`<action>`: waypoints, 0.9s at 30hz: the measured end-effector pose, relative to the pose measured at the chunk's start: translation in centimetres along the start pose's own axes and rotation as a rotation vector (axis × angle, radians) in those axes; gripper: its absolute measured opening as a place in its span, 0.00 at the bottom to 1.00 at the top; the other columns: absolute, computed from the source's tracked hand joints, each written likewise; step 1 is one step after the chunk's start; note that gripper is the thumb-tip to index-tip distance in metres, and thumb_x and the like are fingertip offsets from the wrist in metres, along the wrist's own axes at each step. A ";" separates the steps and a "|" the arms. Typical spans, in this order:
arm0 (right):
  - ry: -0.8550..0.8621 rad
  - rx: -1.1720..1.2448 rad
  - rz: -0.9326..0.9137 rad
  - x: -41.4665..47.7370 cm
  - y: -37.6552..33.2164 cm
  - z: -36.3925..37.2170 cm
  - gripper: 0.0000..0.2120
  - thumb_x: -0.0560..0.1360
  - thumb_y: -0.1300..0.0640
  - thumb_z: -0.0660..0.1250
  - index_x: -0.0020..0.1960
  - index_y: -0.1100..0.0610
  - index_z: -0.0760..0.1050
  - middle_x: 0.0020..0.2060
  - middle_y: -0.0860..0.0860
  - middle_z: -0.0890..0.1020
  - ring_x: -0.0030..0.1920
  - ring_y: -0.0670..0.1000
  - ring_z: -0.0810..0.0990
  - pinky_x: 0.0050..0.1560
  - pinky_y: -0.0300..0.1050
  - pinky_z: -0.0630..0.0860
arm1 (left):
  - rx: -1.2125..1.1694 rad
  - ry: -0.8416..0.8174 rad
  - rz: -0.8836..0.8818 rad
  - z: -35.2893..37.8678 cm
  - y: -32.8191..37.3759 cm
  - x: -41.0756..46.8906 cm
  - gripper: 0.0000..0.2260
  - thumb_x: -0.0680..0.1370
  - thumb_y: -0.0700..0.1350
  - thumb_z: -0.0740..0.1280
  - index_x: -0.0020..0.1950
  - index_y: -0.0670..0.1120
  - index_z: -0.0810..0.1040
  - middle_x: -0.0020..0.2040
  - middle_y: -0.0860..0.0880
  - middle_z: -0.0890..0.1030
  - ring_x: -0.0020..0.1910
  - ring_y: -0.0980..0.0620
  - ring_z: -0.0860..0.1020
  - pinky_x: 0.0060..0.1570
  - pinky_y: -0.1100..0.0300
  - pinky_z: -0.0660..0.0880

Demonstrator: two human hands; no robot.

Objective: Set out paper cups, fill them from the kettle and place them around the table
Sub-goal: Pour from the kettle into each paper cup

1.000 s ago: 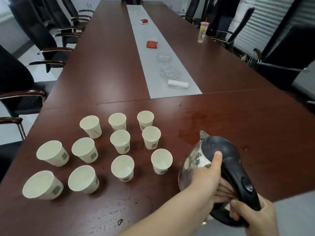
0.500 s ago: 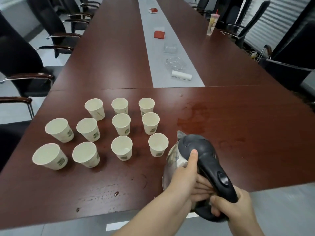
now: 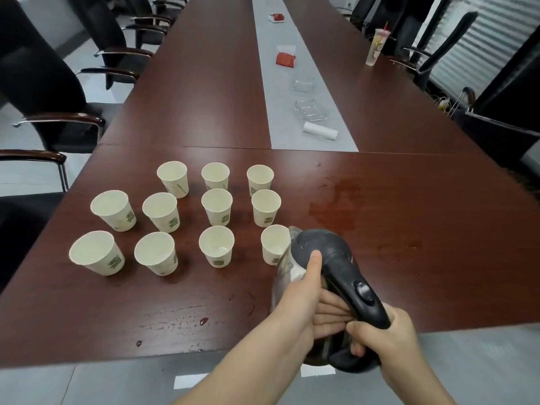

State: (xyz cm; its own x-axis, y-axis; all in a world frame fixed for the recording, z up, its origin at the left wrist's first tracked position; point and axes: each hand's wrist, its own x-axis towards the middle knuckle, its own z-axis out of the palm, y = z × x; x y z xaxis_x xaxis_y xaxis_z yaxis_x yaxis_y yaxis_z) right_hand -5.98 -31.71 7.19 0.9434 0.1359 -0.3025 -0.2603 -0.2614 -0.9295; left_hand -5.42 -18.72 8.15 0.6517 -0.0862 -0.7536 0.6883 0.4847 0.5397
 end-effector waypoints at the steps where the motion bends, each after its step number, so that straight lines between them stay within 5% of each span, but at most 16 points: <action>1: -0.008 -0.003 0.000 0.1 -0.1 0.1 0.07 0.53 0.65 0.66 0.19 0.60 0.71 0.17 0.61 0.72 0.19 0.53 0.71 0.25 0.38 0.69 | 0.003 -0.006 -0.003 -0.1 0.1 0.0 0.39 0.75 0.70 0.54 0.24 0.38 0.81 0.31 0.41 0.83 0.30 0.50 0.83 0.33 0.60 0.80; 27: -0.048 -0.060 0.005 0.5 -2.1 -0.1 0.06 0.56 0.64 0.66 0.21 0.59 0.72 0.17 0.58 0.71 0.20 0.53 0.70 0.27 0.40 0.69 | -0.003 -0.134 -0.103 -0.6 1.4 0.3 0.42 0.76 0.70 0.51 0.24 0.37 0.80 0.31 0.41 0.82 0.30 0.49 0.82 0.39 0.57 0.80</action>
State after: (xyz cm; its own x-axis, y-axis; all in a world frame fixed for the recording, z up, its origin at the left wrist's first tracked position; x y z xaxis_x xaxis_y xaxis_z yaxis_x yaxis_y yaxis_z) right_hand -4.93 -31.20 8.99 0.9306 0.1799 -0.3187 -0.2514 -0.3185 -0.9140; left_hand -4.43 -17.56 8.47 0.6148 -0.2505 -0.7478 0.7524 0.4703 0.4611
